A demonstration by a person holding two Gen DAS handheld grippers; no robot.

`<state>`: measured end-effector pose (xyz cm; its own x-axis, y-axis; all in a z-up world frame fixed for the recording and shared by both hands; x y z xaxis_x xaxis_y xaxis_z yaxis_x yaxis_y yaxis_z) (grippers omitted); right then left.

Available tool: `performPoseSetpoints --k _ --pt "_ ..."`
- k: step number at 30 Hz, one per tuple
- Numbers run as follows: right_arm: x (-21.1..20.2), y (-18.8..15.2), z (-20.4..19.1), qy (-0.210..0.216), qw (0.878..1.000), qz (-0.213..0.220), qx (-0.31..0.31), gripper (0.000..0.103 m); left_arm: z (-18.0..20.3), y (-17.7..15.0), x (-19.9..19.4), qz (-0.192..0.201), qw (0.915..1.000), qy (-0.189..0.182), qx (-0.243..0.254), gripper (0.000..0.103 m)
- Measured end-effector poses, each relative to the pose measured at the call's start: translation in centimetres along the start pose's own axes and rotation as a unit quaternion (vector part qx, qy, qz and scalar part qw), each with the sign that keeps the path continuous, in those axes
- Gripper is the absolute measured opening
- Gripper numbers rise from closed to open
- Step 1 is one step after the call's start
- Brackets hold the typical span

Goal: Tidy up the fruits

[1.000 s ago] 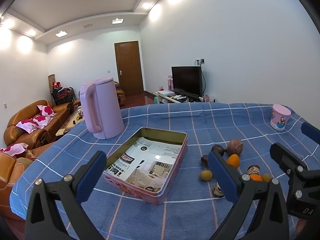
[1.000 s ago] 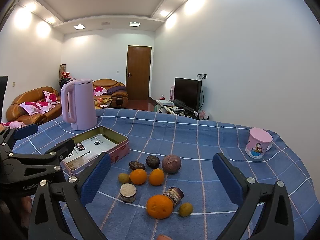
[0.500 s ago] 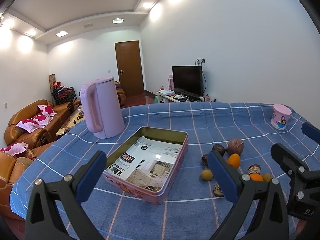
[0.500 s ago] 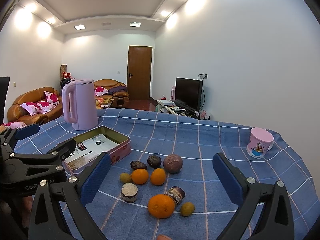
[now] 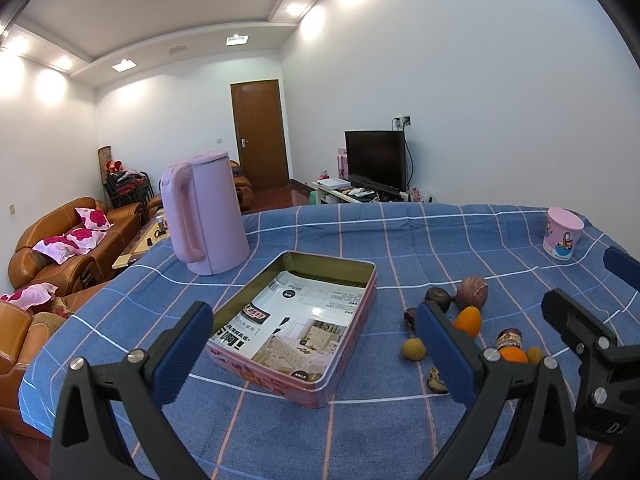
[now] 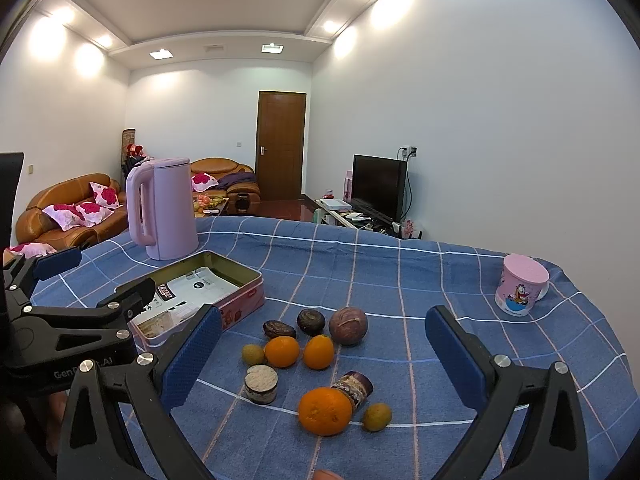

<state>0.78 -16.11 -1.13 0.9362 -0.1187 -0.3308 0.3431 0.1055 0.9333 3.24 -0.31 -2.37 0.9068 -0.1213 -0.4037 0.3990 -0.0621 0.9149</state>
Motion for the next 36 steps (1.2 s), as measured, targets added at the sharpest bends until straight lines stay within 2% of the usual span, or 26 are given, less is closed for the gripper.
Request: performPoseSetpoints --k 18,24,31,36 --pt "0.0 -0.3 -0.1 0.002 1.0 -0.004 -0.001 0.102 -0.1 -0.2 0.2 -0.003 1.0 -0.001 -0.001 0.103" --pt "0.3 -1.5 0.8 -0.011 1.0 -0.009 -0.004 0.102 0.3 -1.4 1.3 -0.014 0.9999 -0.004 0.004 0.103" --pt "2.2 -5.1 3.0 -0.022 0.998 -0.054 -0.001 0.102 2.8 -3.5 3.4 -0.039 0.9987 -0.028 0.021 0.103" --pt "3.1 -5.9 2.9 -0.014 0.997 -0.073 0.001 0.101 3.8 -4.5 4.4 -0.049 0.9979 -0.032 0.03 0.103"
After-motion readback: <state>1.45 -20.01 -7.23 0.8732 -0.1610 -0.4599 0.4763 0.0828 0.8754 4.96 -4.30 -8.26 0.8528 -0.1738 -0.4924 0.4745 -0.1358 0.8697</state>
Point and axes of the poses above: each gripper's, at about its wrist camera, not at the fingertips, and x roughly the way its jaws point, z to its right, y to its top, the point moved 4 cm from there along x, roughly the way its jaws point, and after that the axes turned 9 degrees about -y, right-handed, at the moved point
